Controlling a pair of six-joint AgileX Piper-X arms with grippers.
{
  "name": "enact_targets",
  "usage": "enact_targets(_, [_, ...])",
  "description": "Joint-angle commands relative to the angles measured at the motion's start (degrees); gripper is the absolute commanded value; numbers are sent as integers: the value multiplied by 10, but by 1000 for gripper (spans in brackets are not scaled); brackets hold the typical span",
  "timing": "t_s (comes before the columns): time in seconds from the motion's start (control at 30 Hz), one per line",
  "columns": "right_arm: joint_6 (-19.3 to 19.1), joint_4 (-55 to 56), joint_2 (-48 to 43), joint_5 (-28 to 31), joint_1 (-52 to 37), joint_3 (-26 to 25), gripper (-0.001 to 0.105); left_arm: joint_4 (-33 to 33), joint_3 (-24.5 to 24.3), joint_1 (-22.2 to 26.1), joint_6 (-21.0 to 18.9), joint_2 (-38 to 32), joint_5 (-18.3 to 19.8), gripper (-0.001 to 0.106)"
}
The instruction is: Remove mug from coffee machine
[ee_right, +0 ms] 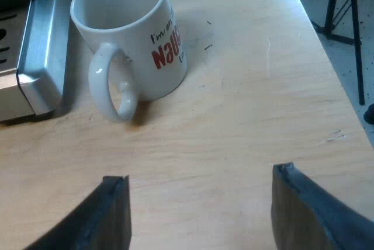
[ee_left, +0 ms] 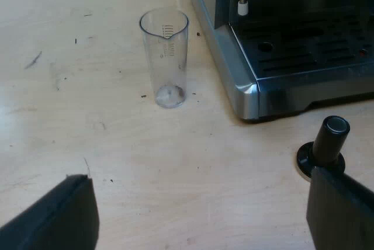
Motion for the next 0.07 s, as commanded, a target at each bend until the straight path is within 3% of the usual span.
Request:
enact_targets(0.03, [-2, -5, -27, -1, -1, -4, 55, -3, -2, -1, -2, -20, 4, 77])
enact_targets(0.07, [-2, -5, -27, -1, -1, -4, 55, -3, -2, -1, -2, -20, 4, 77])
